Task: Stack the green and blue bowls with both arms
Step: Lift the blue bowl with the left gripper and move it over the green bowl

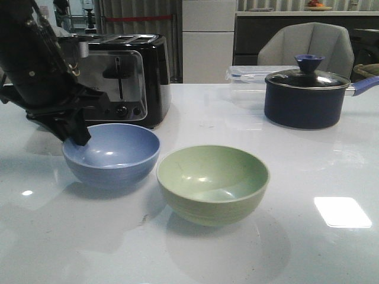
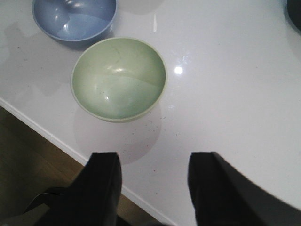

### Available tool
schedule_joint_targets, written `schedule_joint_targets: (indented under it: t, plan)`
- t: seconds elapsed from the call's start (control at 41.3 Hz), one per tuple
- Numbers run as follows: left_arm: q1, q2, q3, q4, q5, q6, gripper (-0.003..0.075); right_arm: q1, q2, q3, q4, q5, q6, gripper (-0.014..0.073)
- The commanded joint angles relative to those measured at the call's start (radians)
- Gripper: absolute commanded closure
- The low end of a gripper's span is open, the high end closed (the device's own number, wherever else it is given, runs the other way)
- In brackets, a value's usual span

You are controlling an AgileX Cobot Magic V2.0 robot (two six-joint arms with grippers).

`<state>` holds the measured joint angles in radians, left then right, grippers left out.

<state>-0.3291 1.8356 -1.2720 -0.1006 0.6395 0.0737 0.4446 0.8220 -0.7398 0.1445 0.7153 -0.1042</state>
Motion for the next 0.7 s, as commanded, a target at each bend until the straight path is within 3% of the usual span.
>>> schedule_joint_targets:
  t: [0.0, 0.339, 0.677]
  plan:
    - [-0.007, -0.105, -0.075, -0.015, 0.009, -0.002, 0.0628, 0.000, -0.006, -0.028, 0.000, -0.060, -0.014, 0.0146]
    - [-0.014, -0.245, -0.201, -0.133, 0.177, 0.029, 0.0627, 0.000, -0.006, -0.028, 0.000, -0.060, -0.014, 0.0146]
    - [-0.170, -0.212, -0.203, -0.149, 0.185, 0.029, 0.0628, 0.000, -0.006, -0.028, 0.000, -0.060, -0.014, 0.0146]
